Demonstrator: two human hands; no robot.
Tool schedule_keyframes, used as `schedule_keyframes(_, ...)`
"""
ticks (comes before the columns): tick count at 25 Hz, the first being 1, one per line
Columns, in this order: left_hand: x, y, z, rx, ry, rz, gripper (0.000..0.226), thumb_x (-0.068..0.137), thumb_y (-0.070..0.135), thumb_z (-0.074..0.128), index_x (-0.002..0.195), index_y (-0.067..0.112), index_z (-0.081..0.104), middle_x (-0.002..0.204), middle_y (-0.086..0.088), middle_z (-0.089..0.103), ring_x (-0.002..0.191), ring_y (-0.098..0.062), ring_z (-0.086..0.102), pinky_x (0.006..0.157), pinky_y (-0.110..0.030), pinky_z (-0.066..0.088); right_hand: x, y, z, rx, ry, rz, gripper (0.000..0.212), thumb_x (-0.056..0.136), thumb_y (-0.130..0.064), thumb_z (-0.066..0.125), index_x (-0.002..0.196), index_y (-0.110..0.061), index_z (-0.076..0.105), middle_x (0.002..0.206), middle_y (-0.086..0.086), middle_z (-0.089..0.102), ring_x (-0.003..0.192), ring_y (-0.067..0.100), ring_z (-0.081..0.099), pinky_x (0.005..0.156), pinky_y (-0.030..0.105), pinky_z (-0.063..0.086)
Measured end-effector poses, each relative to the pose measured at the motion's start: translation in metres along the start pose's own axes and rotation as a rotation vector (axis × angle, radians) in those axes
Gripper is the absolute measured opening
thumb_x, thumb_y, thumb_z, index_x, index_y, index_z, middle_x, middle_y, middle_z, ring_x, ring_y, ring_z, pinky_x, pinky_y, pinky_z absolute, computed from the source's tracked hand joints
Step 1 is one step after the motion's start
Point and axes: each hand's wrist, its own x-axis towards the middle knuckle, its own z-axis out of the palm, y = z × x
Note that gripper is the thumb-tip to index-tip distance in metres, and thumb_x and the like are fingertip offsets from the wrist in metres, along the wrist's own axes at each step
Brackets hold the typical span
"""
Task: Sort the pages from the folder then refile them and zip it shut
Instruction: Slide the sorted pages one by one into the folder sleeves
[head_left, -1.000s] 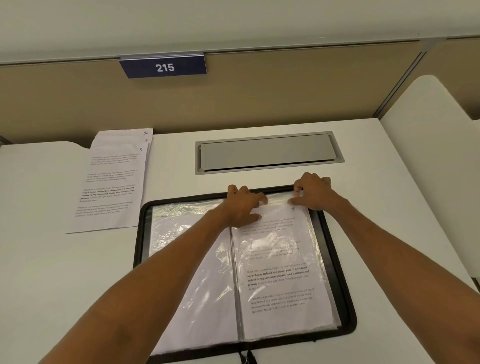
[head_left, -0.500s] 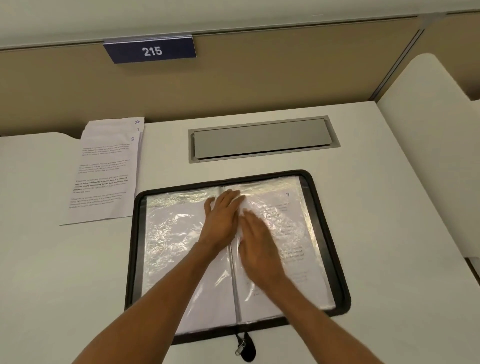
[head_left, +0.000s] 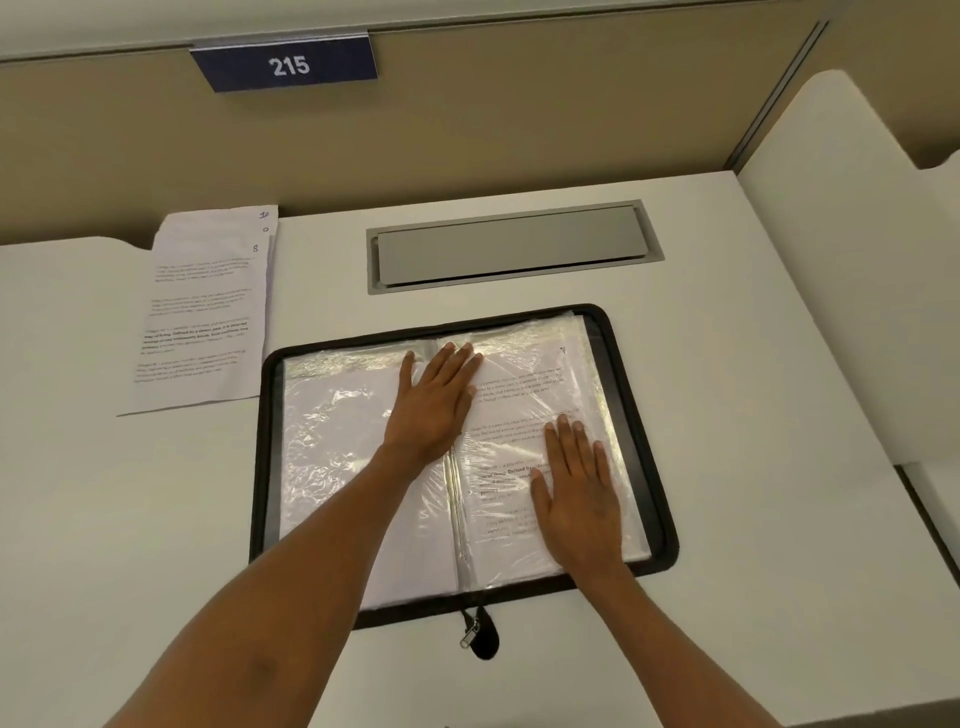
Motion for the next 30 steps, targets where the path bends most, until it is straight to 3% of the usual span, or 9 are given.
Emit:
schedule_keyframes(5,-0.004,-0.003,-0.004,0.016,-0.016,0.001,0.056,0.112,0.048,0.007,0.166,0.035,0.009,0.174,0.010,0.004,0.160,-0.010,-0.004,0.126,-0.058,-0.007,-0.019,0.034,-0.013,-0.035,0.036,0.089,0.063,0.109,-0.045,0.027,0.164,-0.018,0.014,0.172,0.002,0.010,0.159,0.019,0.005,0.128,0.045,0.015)
schedule_keyframes(8,-0.025,0.007,-0.006,-0.044,0.002,-0.046,0.056,0.113,0.049,0.012,0.166,0.036,0.005,0.175,0.008,-0.003,0.160,-0.012,-0.011,0.126,-0.058,-0.010,-0.027,0.037,-0.018,0.046,0.096,0.151,0.058,0.109,-0.039,0.040,0.160,-0.012,0.032,0.167,0.007,0.027,0.155,0.023,0.025,0.125,0.044,0.027)
schedule_keyframes(10,-0.053,0.021,-0.003,-0.083,-0.006,-0.034,0.056,0.113,0.049,0.017,0.166,0.035,0.005,0.174,0.009,-0.006,0.160,-0.011,-0.013,0.126,-0.058,-0.010,-0.032,0.035,-0.025,0.068,0.150,0.232,0.055,0.103,-0.034,0.057,0.150,-0.009,0.046,0.152,0.012,0.048,0.138,0.029,0.046,0.113,0.045,0.042)
schedule_keyframes(12,-0.087,0.037,0.002,-0.068,-0.022,-0.014,0.057,0.113,0.049,0.019,0.166,0.035,0.005,0.174,0.010,-0.008,0.159,-0.011,-0.014,0.126,-0.059,-0.009,-0.037,0.034,-0.030,0.054,0.175,0.279,0.049,0.096,-0.032,0.066,0.138,-0.009,0.055,0.131,0.011,0.059,0.119,0.029,0.055,0.098,0.044,0.049)
schedule_keyframes(19,-0.130,0.063,0.015,-0.001,-0.059,-0.080,0.057,0.112,0.052,0.013,0.166,0.039,0.000,0.173,0.010,-0.013,0.158,-0.011,-0.019,0.127,-0.058,-0.006,-0.047,0.034,-0.032,0.314,0.243,0.409,0.020,0.092,-0.019,0.074,0.110,-0.015,0.064,0.091,0.000,0.065,0.083,0.023,0.064,0.072,0.040,0.057)
schedule_keyframes(23,-0.131,0.063,0.019,0.011,-0.045,-0.092,0.057,0.113,0.052,0.014,0.166,0.038,0.002,0.174,0.010,-0.010,0.159,-0.011,-0.017,0.128,-0.058,-0.002,-0.049,0.029,-0.044,0.355,0.277,0.468,0.008,0.094,-0.020,0.073,0.096,-0.019,0.066,0.076,-0.005,0.066,0.067,0.018,0.062,0.060,0.030,0.048)
schedule_keyframes(26,-0.130,0.063,0.017,-0.026,-0.049,-0.083,0.056,0.112,0.051,0.015,0.166,0.038,0.004,0.174,0.010,-0.009,0.158,-0.011,-0.018,0.127,-0.058,-0.003,-0.054,0.023,-0.050,0.339,0.302,0.484,0.006,0.095,-0.020,0.072,0.094,-0.019,0.066,0.074,-0.007,0.062,0.065,0.019,0.060,0.058,0.027,0.044)
schedule_keyframes(30,-0.133,0.065,0.010,-0.163,-0.039,-0.091,0.058,0.112,0.053,0.018,0.166,0.035,0.010,0.173,0.010,-0.010,0.157,-0.007,-0.019,0.127,-0.056,-0.010,-0.060,0.009,-0.052,0.364,0.374,0.465,0.014,0.090,-0.014,0.073,0.093,-0.023,0.062,0.088,-0.006,0.060,0.084,0.019,0.059,0.067,0.037,0.053)
